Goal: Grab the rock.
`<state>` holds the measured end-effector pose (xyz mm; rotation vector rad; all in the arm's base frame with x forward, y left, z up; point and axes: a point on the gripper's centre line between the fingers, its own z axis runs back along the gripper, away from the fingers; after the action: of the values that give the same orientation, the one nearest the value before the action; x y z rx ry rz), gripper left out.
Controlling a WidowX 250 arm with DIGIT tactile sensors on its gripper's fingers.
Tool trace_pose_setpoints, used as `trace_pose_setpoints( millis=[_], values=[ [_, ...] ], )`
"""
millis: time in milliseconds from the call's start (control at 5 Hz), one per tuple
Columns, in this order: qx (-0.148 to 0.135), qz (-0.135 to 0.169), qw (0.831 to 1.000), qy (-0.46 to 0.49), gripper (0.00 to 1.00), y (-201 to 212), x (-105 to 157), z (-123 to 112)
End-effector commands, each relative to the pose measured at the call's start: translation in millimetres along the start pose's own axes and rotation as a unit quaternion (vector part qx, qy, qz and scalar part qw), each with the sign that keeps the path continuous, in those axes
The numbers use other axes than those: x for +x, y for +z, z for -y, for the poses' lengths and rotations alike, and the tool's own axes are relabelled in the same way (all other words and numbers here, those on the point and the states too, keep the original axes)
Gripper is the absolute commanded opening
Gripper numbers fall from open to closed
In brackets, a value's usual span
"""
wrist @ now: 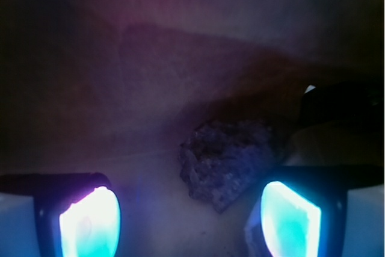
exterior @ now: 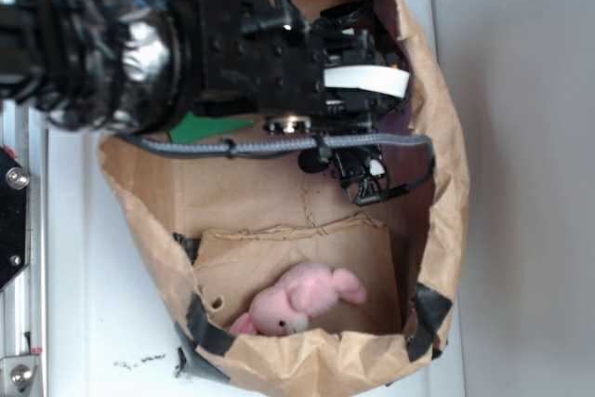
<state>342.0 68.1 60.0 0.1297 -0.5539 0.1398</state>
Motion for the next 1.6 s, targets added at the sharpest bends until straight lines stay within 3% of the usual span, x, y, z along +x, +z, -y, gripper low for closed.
trace_pose_setpoints(
  millis=[0, 800, 1000, 1400],
  values=[
    [0.020, 0.054, 0.998, -0.014, 1.00, -6.8, 27.3, -14.2],
    [0.044, 0.069, 0.997, 0.008, 1.00, -30.0, 39.3, -15.9],
    [0.040, 0.065, 0.997, 0.020, 0.00, -31.5, 39.8, -16.8],
    [0.043, 0.065, 0.997, 0.021, 0.00, -29.3, 35.8, -17.0]
  ],
)
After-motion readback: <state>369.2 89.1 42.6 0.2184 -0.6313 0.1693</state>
